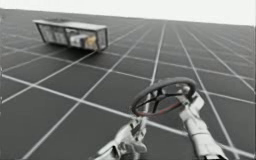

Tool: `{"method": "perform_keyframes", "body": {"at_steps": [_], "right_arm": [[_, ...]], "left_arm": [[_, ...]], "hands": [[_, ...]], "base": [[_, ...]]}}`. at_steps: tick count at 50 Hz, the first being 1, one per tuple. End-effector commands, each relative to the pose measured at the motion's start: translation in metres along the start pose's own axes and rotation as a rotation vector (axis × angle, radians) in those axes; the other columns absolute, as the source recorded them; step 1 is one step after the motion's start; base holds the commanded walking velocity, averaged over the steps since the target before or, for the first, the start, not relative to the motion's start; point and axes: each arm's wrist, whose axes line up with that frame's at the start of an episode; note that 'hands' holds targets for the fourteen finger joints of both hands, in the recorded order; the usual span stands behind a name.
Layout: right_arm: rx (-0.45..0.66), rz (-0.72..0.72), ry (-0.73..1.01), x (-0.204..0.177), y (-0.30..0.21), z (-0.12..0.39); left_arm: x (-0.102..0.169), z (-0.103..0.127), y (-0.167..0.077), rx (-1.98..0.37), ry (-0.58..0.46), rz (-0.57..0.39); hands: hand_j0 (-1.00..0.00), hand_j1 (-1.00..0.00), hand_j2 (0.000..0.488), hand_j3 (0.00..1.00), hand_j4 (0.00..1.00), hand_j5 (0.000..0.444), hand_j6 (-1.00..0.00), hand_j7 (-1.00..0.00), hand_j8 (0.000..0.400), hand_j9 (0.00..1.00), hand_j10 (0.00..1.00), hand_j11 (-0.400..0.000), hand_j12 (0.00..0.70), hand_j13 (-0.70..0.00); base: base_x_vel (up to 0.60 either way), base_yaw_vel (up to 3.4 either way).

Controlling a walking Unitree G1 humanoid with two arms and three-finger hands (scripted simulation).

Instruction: Pick up and drop off the object

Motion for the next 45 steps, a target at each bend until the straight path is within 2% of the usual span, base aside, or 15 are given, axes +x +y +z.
{"method": "perform_keyframes", "body": {"at_steps": [1,45], "right_arm": [[0.024,-0.006,-0.009,0.0026,-0.0042,0.0048],[0.024,-0.006,-0.009,0.0026,-0.0042,0.0048]], "left_arm": [[0.0018,0.0011,-0.0037,0.014,0.005,-0.003],[0.0018,0.0011,-0.0037,0.014,0.005,-0.003]], "hands": [[0.00,0.00,0.000,1.00,1.00,0.000,0.00,0.00,0.000,1.00,1.00,-0.400,0.000,-0.700],[0.00,0.00,0.000,1.00,1.00,0.000,0.00,0.00,0.000,1.00,1.00,-0.400,0.000,-0.700]], "base": [[0.55,0.08],[0.57,0.06]]}}
